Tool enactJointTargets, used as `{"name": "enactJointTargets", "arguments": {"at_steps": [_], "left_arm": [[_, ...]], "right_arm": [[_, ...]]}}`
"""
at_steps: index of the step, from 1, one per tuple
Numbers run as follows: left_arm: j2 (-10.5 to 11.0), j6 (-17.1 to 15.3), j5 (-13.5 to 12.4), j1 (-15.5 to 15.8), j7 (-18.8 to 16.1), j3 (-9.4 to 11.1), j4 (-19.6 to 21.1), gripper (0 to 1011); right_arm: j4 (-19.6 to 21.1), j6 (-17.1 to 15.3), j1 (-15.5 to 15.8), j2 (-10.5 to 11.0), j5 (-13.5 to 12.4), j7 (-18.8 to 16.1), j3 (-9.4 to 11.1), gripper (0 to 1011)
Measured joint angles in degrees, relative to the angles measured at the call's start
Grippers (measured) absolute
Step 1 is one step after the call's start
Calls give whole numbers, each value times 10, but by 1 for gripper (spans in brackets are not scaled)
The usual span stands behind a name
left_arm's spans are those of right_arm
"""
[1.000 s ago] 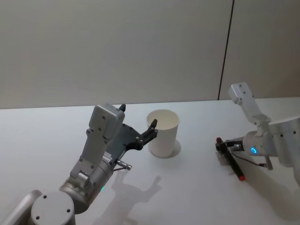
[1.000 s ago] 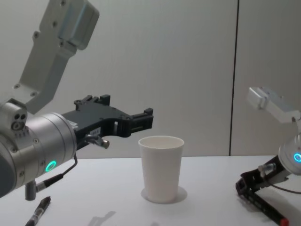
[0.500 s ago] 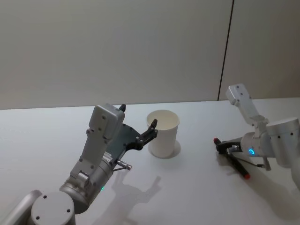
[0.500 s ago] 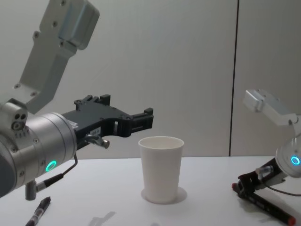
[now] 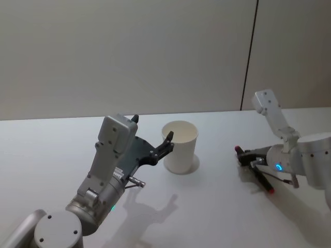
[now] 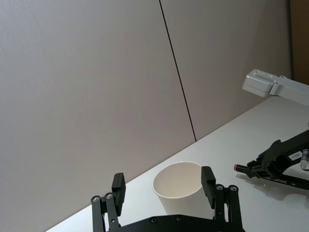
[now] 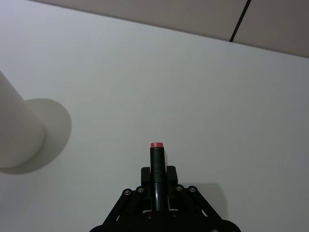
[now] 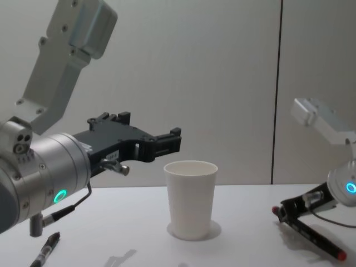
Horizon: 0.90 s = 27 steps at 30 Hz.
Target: Place the pen into the pen holder.
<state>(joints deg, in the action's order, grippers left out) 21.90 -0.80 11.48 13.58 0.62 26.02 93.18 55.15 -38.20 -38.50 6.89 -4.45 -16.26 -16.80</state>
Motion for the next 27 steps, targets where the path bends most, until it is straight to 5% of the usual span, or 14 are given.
{"name": "enactJointTargets", "arguments": {"at_steps": [14,27], "left_arm": [[0,0,0,0,0,0,0,1000],[0,0,0,0,0,0,0,1000]], "right_arm": [[85,70,51,19,-17,15,8,172],[161,173,104,38,-25,29,11,172]]}}
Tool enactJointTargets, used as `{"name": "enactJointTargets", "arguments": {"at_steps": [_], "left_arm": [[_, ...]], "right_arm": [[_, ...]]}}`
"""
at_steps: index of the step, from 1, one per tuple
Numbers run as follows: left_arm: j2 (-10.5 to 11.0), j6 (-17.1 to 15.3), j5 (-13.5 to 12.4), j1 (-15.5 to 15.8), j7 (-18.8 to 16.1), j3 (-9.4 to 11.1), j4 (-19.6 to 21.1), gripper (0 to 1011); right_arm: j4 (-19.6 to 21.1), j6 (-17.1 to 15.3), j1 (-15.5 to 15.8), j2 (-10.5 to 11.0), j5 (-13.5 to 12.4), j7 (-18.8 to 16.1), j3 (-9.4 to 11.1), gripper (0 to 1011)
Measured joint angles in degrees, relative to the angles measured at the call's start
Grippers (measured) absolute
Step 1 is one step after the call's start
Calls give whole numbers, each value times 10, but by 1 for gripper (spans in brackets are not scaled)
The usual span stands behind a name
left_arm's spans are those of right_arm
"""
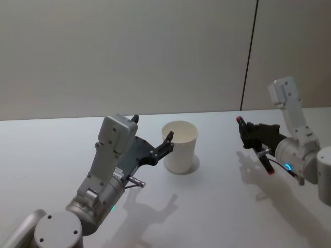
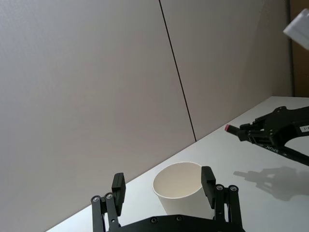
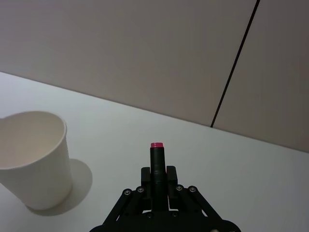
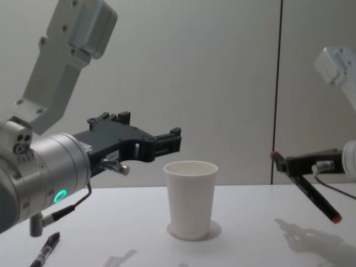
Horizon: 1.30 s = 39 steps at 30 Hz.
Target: Place the pen into the pen holder.
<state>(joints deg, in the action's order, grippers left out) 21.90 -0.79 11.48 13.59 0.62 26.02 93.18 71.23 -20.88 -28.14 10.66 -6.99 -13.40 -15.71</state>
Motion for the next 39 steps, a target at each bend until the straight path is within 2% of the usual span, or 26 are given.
{"name": "enactJointTargets", "arguments": {"at_steps": [2,3,8,9,12,13,14,18,19,22,28,31,32,37,39], "left_arm": [[0,0,0,0,0,0,0,1000],[0,0,0,0,0,0,0,1000],[0,0,0,0,0,0,0,1000],[0,0,0,0,0,0,0,1000],[0,0,0,0,0,0,0,1000],[0,0,0,0,0,0,0,1000],[0,0,0,0,0,0,0,1000],[0,0,0,0,0,0,0,1000],[0,0,0,0,0,0,0,1000],[0,0,0,0,0,0,0,1000],[0,0,0,0,0,0,0,1000],[0,0,0,0,0,0,0,1000],[0,0,0,0,0,0,0,999],[0,0,0,0,0,0,0,1000],[0,0,0,0,0,0,0,1000]], "right_arm": [[8,21,7,2,-1,2,0,172],[8,21,7,2,-1,2,0,172],[27,79,26,6,-3,6,-2,172],[27,79,26,6,-3,6,-2,172],[33,120,35,7,-4,8,-3,172],[33,120,35,7,-4,8,-3,172],[34,139,38,7,-4,9,-4,172],[34,180,43,6,-5,10,-7,172],[32,200,45,5,-6,11,-8,172],[28,230,46,4,-7,12,-9,172],[2,317,44,-5,-9,11,-14,172],[-12,350,40,-9,-11,9,-16,172],[-22,372,37,-12,-13,6,-18,172],[-61,435,22,-23,-19,-7,-21,172],[-89,468,10,-30,-24,-15,-24,172]]}}
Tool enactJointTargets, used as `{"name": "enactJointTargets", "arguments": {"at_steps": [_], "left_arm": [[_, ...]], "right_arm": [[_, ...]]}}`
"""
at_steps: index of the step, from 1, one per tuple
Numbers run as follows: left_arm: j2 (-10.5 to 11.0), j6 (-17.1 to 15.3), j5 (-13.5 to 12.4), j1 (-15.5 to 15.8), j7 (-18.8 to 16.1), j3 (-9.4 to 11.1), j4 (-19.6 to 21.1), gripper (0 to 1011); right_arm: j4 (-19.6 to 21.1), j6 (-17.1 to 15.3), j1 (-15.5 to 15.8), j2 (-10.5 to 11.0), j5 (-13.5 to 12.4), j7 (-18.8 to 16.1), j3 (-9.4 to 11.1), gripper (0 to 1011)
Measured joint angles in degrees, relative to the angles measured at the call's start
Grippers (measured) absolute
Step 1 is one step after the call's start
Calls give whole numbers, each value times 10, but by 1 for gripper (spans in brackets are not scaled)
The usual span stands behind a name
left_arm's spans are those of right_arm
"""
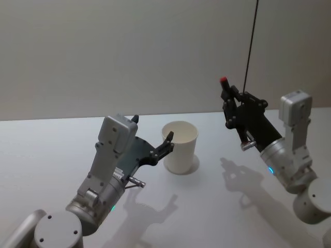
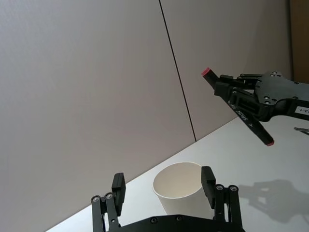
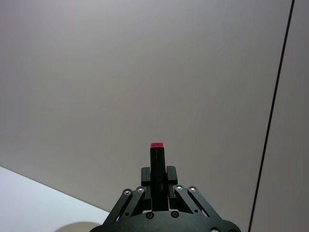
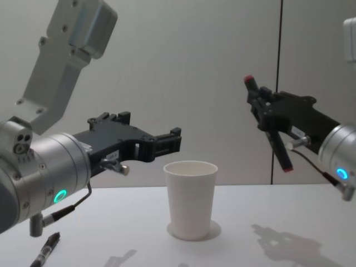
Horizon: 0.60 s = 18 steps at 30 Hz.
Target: Place the pen into the pen holder.
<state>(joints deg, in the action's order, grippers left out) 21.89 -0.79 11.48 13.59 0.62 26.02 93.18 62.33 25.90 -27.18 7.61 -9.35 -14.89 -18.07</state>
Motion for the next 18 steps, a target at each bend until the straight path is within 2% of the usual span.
{"name": "enactJointTargets", "arguments": {"at_steps": [9,18], "left_arm": [[0,0,0,0,0,0,0,1000],[0,0,0,0,0,0,0,1000]], "right_arm": [[-104,103,-48,-28,-18,-33,-6,172],[-205,174,-100,-55,-40,-64,-11,172]]}}
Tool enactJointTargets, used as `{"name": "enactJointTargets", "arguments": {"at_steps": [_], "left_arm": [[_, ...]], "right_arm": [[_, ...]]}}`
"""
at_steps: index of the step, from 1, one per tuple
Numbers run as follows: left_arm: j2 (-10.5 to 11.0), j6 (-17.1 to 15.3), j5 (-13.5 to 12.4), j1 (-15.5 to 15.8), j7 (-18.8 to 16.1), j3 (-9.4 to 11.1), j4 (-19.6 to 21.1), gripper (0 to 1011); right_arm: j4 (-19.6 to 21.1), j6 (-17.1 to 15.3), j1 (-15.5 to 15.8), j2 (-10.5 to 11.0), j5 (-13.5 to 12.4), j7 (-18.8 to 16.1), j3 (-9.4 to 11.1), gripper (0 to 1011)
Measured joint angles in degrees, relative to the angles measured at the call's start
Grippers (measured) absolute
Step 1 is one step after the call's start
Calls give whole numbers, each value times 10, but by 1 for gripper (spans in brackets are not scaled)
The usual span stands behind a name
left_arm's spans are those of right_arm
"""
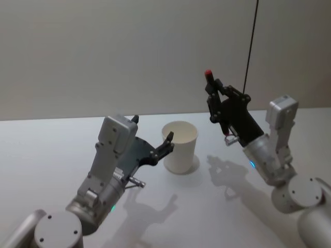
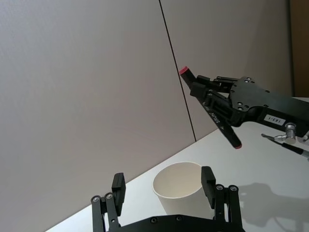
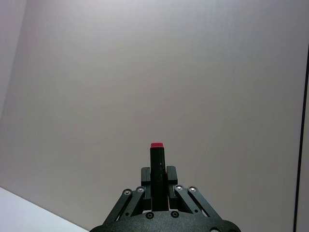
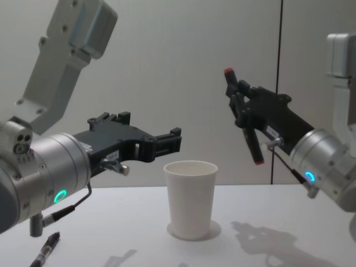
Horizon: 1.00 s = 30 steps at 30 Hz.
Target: Place the pen into the pen holder.
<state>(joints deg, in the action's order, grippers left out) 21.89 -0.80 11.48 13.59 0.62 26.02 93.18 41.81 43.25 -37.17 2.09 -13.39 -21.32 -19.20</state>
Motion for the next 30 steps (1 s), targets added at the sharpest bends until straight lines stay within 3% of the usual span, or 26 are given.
{"name": "enactJointTargets", "arguments": {"at_steps": [4,6,16,30], "left_arm": [[0,0,0,0,0,0,0,1000],[0,0,0,0,0,0,0,1000],[0,0,0,0,0,0,0,1000],[0,0,0,0,0,0,0,1000]], "right_arm": [[-44,27,-23,-12,-14,-17,-1,172],[-83,48,-44,-23,-32,-37,-1,172],[-195,96,-107,-56,-98,-117,9,172],[-307,122,-173,-94,-170,-216,35,172]]}}
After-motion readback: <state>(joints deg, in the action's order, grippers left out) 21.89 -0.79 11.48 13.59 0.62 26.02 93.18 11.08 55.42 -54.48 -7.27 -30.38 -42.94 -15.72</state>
